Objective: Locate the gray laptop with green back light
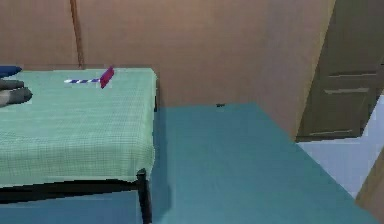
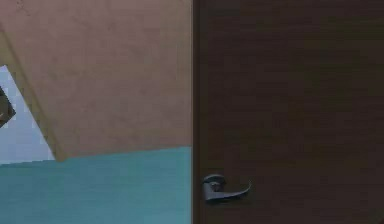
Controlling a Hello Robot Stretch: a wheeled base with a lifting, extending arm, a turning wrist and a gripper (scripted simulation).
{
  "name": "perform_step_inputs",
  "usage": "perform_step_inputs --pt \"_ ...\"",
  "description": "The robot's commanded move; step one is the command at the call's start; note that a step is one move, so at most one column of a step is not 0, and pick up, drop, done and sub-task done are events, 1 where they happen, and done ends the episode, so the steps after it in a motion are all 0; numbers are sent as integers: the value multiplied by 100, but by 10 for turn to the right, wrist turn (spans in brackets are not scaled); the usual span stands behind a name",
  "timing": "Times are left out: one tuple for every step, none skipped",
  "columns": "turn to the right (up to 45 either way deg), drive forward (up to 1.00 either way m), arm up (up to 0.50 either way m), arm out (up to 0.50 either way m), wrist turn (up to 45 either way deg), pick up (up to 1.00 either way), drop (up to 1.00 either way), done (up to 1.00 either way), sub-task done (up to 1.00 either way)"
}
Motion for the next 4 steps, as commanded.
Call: perform_step_inputs --pt "300 0 0 0 0 0 0 0 0" --pt "0 100 0 0 0 0 0 0 0" --pt "0 80 0 0 0 0 0 0 0" --pt "360 0 0 0 0 0 0 0 0"
